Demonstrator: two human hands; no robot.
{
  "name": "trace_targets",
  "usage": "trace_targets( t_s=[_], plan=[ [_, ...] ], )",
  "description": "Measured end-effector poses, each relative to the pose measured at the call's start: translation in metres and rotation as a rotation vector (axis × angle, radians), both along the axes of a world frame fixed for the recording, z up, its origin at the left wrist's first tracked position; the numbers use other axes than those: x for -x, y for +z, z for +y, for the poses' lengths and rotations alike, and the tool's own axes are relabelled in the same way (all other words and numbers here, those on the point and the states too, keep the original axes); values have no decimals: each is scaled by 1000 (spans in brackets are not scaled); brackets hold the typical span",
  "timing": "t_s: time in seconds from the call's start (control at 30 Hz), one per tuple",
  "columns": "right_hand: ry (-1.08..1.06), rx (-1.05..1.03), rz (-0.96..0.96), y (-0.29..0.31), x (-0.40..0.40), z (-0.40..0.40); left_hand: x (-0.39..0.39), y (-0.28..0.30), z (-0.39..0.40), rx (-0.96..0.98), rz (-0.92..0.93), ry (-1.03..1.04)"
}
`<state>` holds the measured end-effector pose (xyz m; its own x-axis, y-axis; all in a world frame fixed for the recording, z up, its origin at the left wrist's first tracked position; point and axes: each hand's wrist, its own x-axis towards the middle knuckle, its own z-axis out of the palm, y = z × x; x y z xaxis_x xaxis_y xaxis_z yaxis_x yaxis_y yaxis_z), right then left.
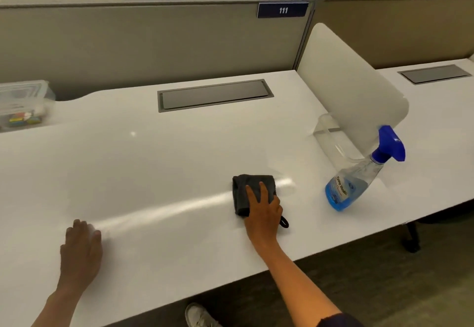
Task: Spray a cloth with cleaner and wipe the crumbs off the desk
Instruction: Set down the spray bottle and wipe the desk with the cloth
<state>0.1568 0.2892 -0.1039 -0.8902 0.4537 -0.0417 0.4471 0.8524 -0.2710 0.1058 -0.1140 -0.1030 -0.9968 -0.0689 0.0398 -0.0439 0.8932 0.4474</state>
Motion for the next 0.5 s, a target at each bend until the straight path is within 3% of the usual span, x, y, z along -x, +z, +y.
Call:
trace_targets(
  t_s=[0.27,0.5],
  plan=[
    [-406,-18,-43,3,38,104,48,-24,-22,128,-87,7],
    [-521,-31,-43,-1,61,162,84,-26,-20,143,-90,55]
  ],
)
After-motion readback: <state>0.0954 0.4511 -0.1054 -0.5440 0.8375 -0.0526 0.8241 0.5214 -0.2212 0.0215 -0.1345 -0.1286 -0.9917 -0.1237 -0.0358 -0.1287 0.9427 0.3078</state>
